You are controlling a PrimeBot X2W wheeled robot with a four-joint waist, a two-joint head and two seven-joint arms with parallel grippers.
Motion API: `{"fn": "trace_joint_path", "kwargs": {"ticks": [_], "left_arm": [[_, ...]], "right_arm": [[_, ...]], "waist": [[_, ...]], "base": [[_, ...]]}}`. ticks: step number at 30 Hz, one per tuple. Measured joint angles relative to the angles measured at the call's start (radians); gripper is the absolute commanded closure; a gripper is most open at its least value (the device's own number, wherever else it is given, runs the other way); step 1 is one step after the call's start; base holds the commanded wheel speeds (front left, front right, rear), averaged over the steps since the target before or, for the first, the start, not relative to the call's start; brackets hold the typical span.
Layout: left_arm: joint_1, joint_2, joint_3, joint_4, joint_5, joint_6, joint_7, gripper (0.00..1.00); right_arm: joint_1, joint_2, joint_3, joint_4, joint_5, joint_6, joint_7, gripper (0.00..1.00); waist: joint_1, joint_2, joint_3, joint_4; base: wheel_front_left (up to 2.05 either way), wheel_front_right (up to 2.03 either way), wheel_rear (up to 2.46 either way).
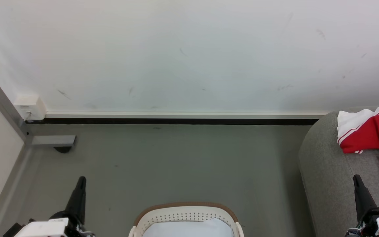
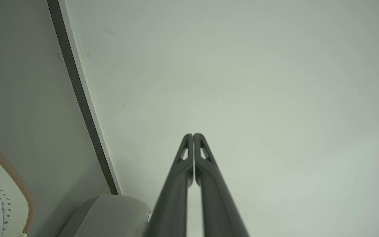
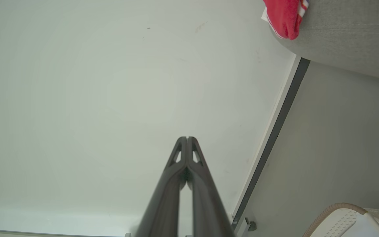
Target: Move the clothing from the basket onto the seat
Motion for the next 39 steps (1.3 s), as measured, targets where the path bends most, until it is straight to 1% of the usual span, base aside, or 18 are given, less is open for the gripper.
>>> {"fn": "trace_joint_path", "kwargs": {"ticks": [39], "left_arm": [[0.0,0.0,0.0,0.0,0.0,0.0,0.0,1.0]], "right_arm": [[0.0,0.003,-0.004,0.0,-0.001,0.0,0.005,1.0]], "waist": [[0.0,0.0,0.0,0.0]], "base": [[0.0,0.0,0.0]]}}
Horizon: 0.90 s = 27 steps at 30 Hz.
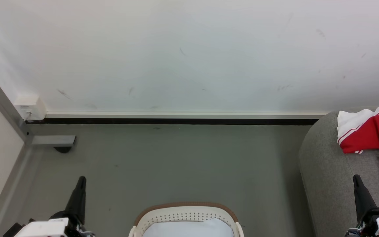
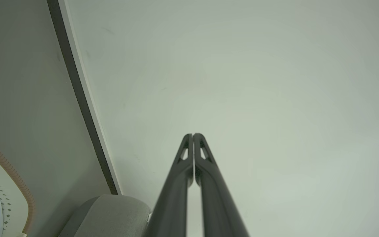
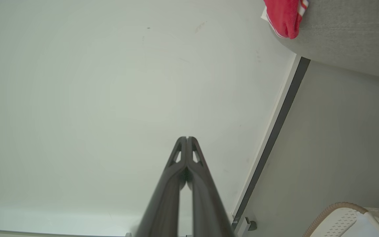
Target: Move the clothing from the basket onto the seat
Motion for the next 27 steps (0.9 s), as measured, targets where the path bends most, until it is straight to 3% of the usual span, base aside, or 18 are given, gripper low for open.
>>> {"fn": "trace_joint_path", "kwargs": {"ticks": [27], "left_arm": [[0.0,0.0,0.0,0.0,0.0,0.0,0.0,1.0]], "right_arm": [[0.0,0.001,-0.002,0.0,-0.002,0.0,0.002,1.0]], "waist": [[0.0,0.0,0.0,0.0]], "base": [[0.0,0.0,0.0]]}}
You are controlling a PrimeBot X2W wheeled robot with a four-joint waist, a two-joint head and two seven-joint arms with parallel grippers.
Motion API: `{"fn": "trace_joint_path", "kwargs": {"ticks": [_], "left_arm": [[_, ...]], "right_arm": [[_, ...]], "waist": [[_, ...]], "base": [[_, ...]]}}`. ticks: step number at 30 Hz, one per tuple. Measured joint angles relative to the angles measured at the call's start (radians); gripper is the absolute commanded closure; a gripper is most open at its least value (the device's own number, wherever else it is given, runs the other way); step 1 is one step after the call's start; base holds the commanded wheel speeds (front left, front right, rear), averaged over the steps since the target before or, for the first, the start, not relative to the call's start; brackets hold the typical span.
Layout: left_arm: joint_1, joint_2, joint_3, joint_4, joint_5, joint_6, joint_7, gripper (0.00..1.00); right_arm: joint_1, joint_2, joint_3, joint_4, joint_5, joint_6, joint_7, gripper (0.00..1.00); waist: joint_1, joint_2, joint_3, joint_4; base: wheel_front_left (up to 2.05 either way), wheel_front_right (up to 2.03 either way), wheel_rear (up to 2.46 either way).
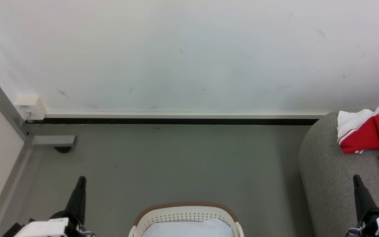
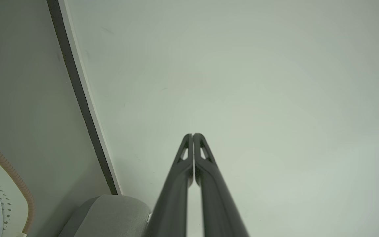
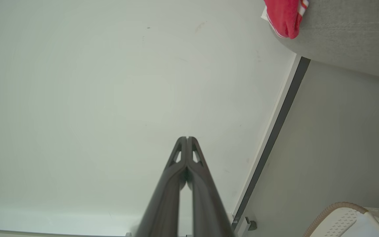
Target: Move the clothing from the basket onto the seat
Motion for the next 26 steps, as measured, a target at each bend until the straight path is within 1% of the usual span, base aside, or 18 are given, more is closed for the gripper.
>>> {"fn": "trace_joint_path", "kwargs": {"ticks": [26], "left_arm": [[0.0,0.0,0.0,0.0,0.0,0.0,0.0,1.0]], "right_arm": [[0.0,0.001,-0.002,0.0,0.0,0.0,0.0,1.0]], "waist": [[0.0,0.0,0.0,0.0]], "base": [[0.0,0.0,0.0]]}}
